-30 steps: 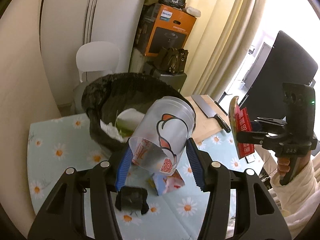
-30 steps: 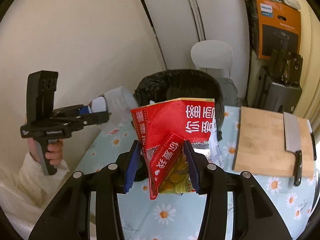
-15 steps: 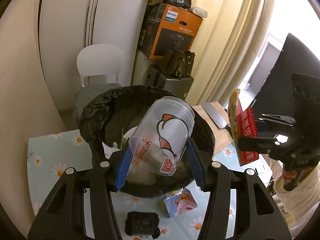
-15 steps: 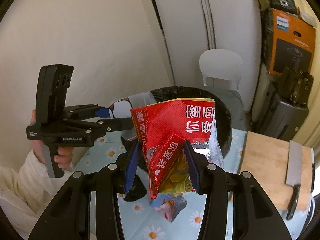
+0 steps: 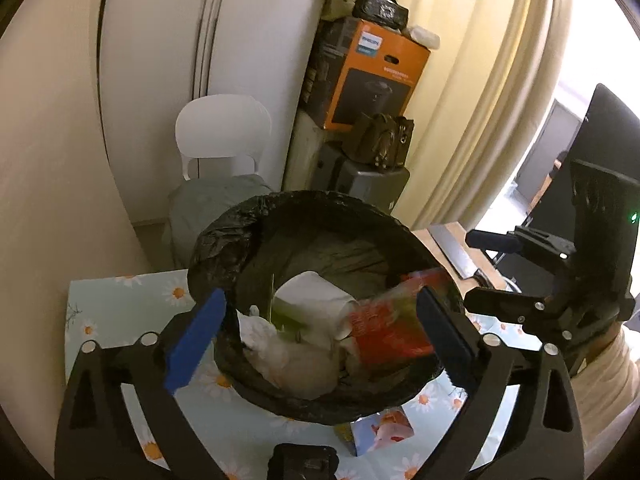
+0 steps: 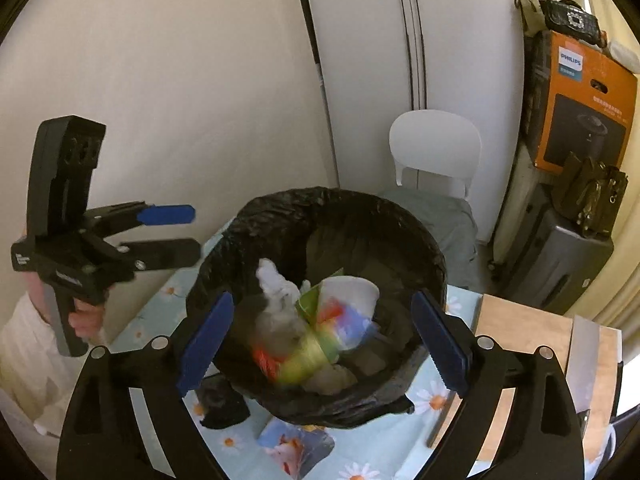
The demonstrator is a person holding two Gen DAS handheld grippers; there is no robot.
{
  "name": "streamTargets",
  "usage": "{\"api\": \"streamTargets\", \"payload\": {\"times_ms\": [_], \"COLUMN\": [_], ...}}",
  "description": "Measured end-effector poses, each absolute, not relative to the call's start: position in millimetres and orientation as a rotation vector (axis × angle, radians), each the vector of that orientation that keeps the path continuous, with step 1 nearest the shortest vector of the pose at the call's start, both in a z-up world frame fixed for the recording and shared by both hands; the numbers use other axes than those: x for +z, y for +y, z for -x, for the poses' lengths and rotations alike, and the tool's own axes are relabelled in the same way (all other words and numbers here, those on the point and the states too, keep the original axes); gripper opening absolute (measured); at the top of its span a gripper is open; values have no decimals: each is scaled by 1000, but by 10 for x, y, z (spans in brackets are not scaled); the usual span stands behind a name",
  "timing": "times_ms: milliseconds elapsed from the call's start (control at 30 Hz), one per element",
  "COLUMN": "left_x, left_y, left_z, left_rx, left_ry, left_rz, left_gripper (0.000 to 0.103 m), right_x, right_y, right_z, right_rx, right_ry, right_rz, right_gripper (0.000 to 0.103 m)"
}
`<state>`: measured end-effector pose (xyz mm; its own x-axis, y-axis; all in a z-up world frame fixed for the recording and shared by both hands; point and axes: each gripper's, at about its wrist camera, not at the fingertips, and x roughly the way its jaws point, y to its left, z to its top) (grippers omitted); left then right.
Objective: Collect trash
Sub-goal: 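Open both tools to drop the cup and snack bag into the bin, then move both open tools back toward the black roll and blue wrapper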
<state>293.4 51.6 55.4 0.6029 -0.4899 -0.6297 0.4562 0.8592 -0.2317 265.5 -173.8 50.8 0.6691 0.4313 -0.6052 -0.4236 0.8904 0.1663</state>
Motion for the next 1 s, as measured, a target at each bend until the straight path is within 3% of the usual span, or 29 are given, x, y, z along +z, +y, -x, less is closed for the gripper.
{"api": "streamTargets", "payload": {"times_ms": [1000], "left_x": [-64], "left_y": [822], "left_z": [-2119], "left_rx": [-438], "left_ry": [866], "left_rz": [-12], "left_gripper": [97], "right_x": [-36], "right_y": [-1621], "right_z": [-1751], "right_rx": [393], "right_ry": [811], "right_rz": [7], "right_gripper": [89]}}
